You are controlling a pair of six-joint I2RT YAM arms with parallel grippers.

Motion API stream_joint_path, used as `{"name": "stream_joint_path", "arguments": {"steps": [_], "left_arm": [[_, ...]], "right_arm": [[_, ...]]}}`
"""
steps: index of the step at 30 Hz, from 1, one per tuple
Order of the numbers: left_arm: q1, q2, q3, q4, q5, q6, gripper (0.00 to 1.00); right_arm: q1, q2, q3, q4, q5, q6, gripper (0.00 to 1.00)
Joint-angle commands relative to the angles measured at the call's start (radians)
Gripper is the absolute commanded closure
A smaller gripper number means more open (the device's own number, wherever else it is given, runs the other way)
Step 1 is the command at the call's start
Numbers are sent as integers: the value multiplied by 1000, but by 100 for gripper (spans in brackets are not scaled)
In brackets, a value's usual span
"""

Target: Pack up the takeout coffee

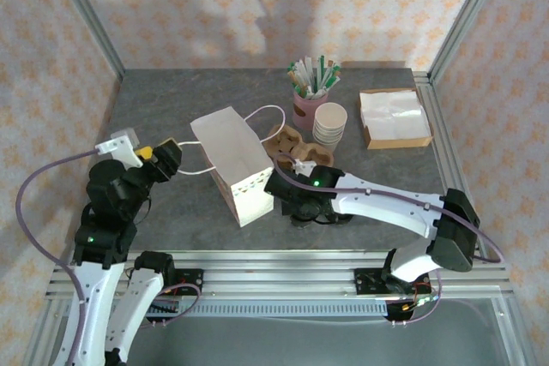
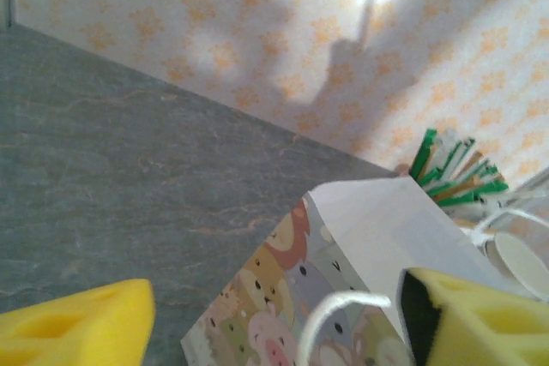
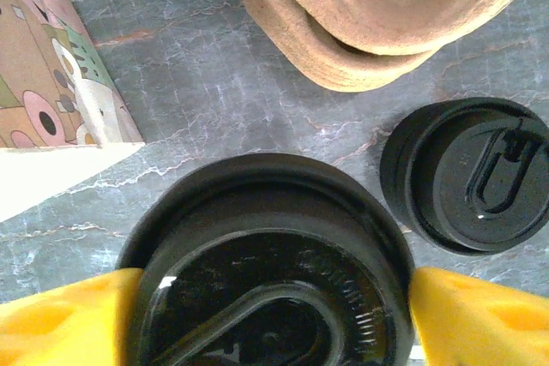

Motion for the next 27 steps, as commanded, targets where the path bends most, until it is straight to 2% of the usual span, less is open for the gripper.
{"name": "stream_joint_path", "arguments": {"steps": [1, 4, 9, 14, 21, 27], "left_arm": [[-9, -43, 81, -147, 149, -71, 33], [-11, -67, 107, -197, 321, -166, 43], [-13, -148, 94, -192, 502, -309, 46], [-13, -183, 59, -216, 541, -366, 46], [-34, -133, 32, -197, 540, -386, 47], [-121, -76, 72, -154, 500, -433, 48]], "right_arm": [[-6, -69, -39, -12, 28, 11, 30], [-23, -106, -62, -6, 15, 8, 31], [-59, -159, -114, 17, -30, 5, 30], [-89, -168, -137, 48, -85, 3, 30], [-92, -100, -84, -9, -73, 22, 30], [-93, -58, -79, -16, -59, 54, 29]]}}
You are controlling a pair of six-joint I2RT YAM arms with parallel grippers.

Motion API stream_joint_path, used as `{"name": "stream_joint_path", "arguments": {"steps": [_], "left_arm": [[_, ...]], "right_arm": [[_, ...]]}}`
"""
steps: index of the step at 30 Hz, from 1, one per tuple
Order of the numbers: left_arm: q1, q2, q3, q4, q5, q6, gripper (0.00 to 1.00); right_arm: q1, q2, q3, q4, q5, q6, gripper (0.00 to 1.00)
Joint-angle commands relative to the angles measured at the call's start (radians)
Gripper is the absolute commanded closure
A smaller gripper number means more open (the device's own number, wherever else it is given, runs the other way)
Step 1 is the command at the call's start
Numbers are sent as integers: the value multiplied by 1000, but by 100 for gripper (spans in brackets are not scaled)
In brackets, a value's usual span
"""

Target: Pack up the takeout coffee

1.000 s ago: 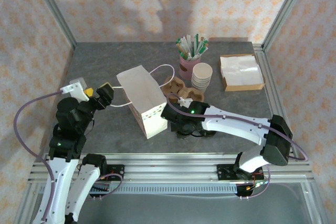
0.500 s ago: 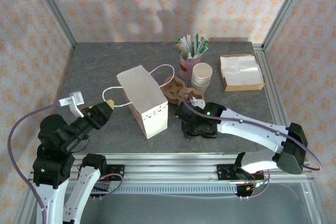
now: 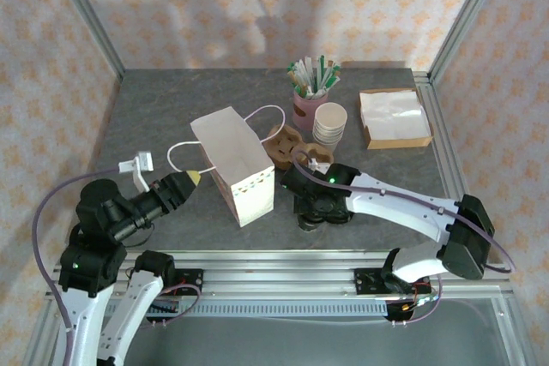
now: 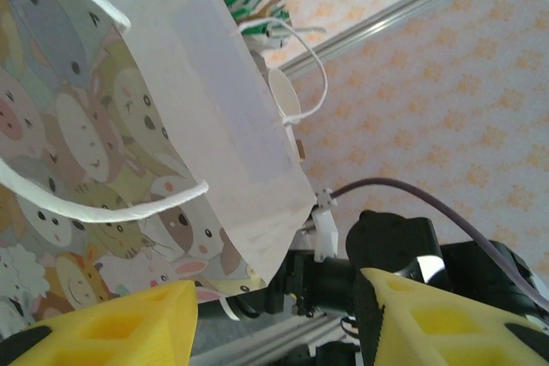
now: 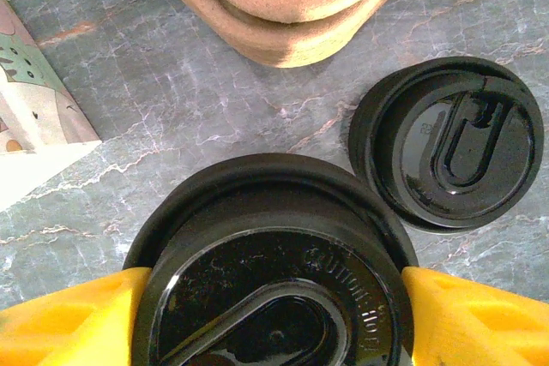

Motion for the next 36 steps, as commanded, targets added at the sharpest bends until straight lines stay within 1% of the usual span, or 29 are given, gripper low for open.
{"name": "stream_joint_path", "arguments": {"steps": [1, 4, 6, 7, 8, 9, 11, 12, 13, 14, 15, 16, 18, 19, 21, 22, 24, 25, 30, 34, 36], "left_arm": [[-63, 48, 46, 43, -17, -36, 48], [-187, 132, 140, 29, -96, -1, 50], [-334, 204, 213, 35, -197, 1, 50], [-418, 236, 240, 31, -268, 12, 50], [-535, 273, 260, 42, -353, 17, 50], [-671, 312, 271, 61, -454, 28, 50], [-908, 394, 326, 49, -652, 80, 50], [-998, 427, 362, 25, -746, 90, 50], [-1046, 444, 380, 17, -808, 72, 51], [-1078, 445, 363, 39, -844, 19, 55], [-1092, 432, 305, 124, -830, -33, 58], [-1102, 416, 239, 214, -809, -82, 59], [-1143, 400, 101, 358, -820, -189, 62], [-1169, 404, 73, 370, -843, -202, 62], [-1244, 430, 76, 284, -943, -225, 62], [-1276, 441, 75, 268, -979, -228, 62], [-1340, 453, 45, 280, -1044, -268, 62], [-1355, 456, 18, 306, -1053, -288, 62], [-1377, 468, -148, 434, -1076, -468, 61], [-1397, 547, -176, 461, -1106, -531, 60], [-1402, 600, -189, 508, -1111, -550, 60]], "right_arm": [[-6, 23, 15, -32, 22, 36, 29], [-8, 39, 17, -30, 24, 48, 29], [-12, 52, 18, -40, 37, 63, 29], [-16, 58, 21, -49, 45, 71, 29], [-16, 63, 26, -56, 52, 79, 29], [-19, 67, 29, -65, 62, 94, 29], [-20, 73, 32, -71, 66, 110, 29], [-20, 74, 32, -72, 64, 117, 29], [-22, 75, 32, -73, 64, 125, 29], [-23, 74, 32, -75, 63, 131, 29], [-26, 75, 31, -74, 62, 135, 29], [-28, 77, 31, -72, 60, 140, 29], [-35, 84, 32, -70, 46, 147, 29], [-37, 85, 32, -67, 43, 150, 29], [-45, 96, 32, -64, 34, 156, 29], [-45, 100, 33, -63, 31, 159, 29], [-50, 110, 39, -68, 22, 170, 29], [-51, 114, 44, -67, 19, 175, 29], [-57, 132, 63, -70, -15, 224, 29], [-57, 127, 65, -64, -38, 257, 29], [-58, 114, 57, -46, -46, 269, 30]]}}
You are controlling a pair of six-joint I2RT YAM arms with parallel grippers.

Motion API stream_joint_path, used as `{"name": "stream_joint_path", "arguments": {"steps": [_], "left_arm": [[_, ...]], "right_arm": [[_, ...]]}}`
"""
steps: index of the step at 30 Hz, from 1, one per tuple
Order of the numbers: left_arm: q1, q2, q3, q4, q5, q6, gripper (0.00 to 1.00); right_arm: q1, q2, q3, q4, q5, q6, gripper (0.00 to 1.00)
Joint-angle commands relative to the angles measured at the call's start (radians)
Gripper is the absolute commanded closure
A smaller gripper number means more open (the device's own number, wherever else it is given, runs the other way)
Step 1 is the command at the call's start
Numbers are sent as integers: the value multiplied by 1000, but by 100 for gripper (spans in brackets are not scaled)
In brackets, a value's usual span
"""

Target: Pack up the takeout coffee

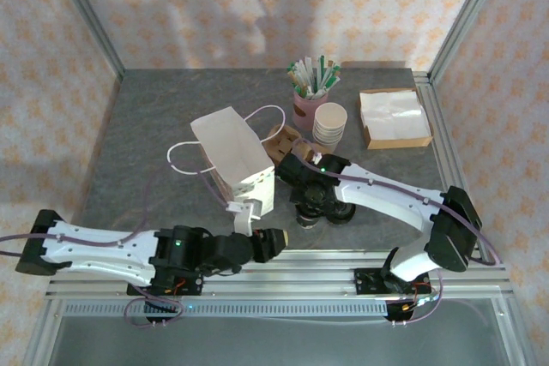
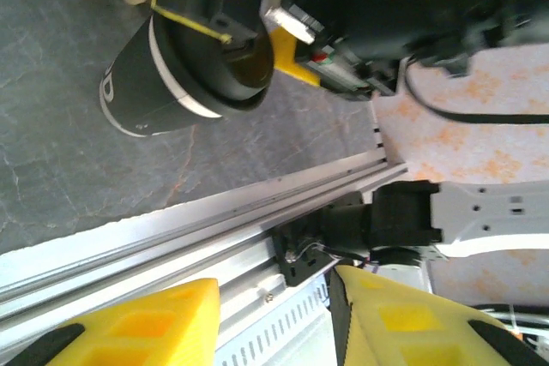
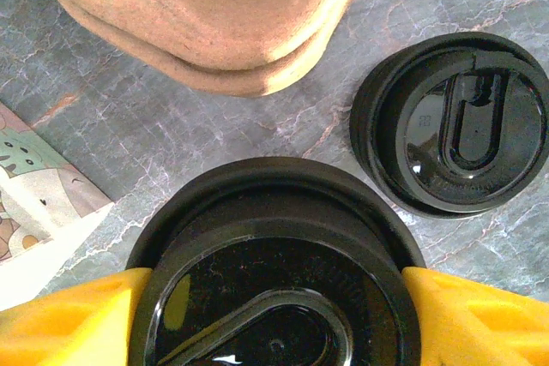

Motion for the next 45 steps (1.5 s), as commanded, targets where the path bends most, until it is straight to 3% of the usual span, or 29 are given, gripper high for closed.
{"name": "stream_joint_path", "arguments": {"steps": [1, 7, 14, 17, 19, 26, 35, 45], "left_arm": [[-14, 69, -25, 126, -80, -102, 60], [-15, 150, -114, 312, -134, -165, 60], [-12, 256, -145, 418, -203, -227, 55], [15, 279, -187, 526, -210, -240, 55], [35, 282, -173, 512, -217, -213, 53], [106, 345, -203, 670, -171, -195, 50], [141, 413, -154, 661, -136, -171, 49], [161, 461, -191, 807, -121, -159, 50]], "right_arm": [[-10, 14, -25, -13, -28, 56, 30], [-9, -24, -48, -4, -24, 90, 30], [-9, -40, -83, 33, -40, 109, 30], [-10, -35, -87, 42, -45, 114, 30], [-9, -33, -91, 48, -46, 114, 30], [-10, -29, -95, 65, -60, 120, 30], [-9, -11, -94, 83, -80, 119, 30], [-9, -14, -102, 94, -85, 119, 30]]}}
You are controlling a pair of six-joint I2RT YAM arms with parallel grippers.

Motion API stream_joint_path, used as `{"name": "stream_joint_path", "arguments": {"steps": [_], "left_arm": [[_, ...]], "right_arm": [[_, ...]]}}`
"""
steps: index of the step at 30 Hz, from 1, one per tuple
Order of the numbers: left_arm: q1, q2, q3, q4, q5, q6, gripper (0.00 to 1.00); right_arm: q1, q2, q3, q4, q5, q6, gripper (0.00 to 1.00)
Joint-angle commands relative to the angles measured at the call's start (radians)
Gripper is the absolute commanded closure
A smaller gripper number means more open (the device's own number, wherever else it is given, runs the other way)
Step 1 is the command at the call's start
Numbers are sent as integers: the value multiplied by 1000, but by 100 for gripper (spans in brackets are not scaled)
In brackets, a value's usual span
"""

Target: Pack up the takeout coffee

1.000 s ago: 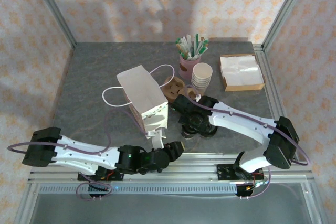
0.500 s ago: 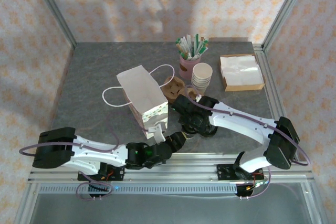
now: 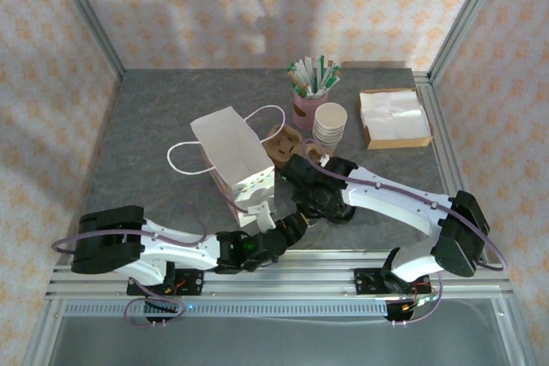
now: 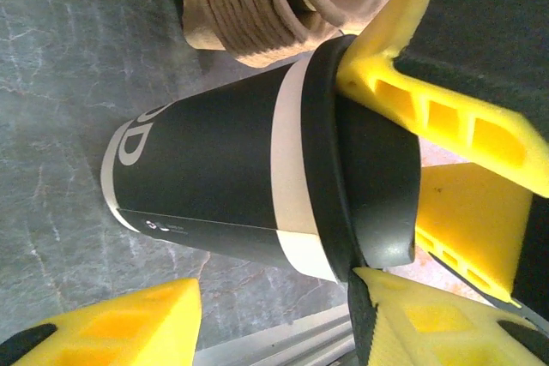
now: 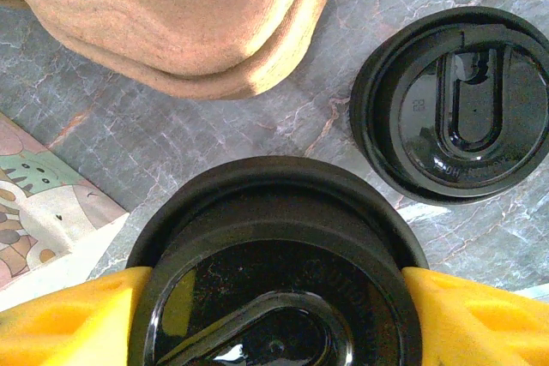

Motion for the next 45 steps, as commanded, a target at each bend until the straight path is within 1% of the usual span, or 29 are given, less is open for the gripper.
{"name": "stream_joint_path", "arguments": {"steps": [1, 6, 8, 11, 16, 19, 24, 34, 39, 45], "left_arm": [[10, -11, -7, 78, -13, 32, 49], [9, -32, 25, 21, -8, 74, 47], [13, -13, 11, 51, -8, 60, 48], [15, 17, 4, 50, -10, 35, 48], [27, 64, -6, 114, 0, 22, 48], [27, 73, 21, 68, 10, 27, 49], [27, 83, -10, 76, -6, -1, 50], [24, 82, -37, -92, -24, -116, 53], [16, 86, -48, -141, -43, -160, 54], [7, 84, -68, -156, -65, -187, 54]], "right_arm": [[0, 38, -47, 51, -71, 31, 30], [0, 42, -48, 53, -76, 33, 31], [-1, 42, -52, 57, -77, 34, 31], [-1, 38, -55, 63, -80, 37, 31], [-1, 38, -59, 70, -88, 39, 31], [-1, 36, -64, 70, -90, 40, 31], [0, 32, -74, 76, -91, 44, 31], [0, 34, -96, 102, -107, 49, 31], [0, 30, -84, 114, -115, 52, 31], [0, 38, -48, 111, -121, 46, 29]]}}
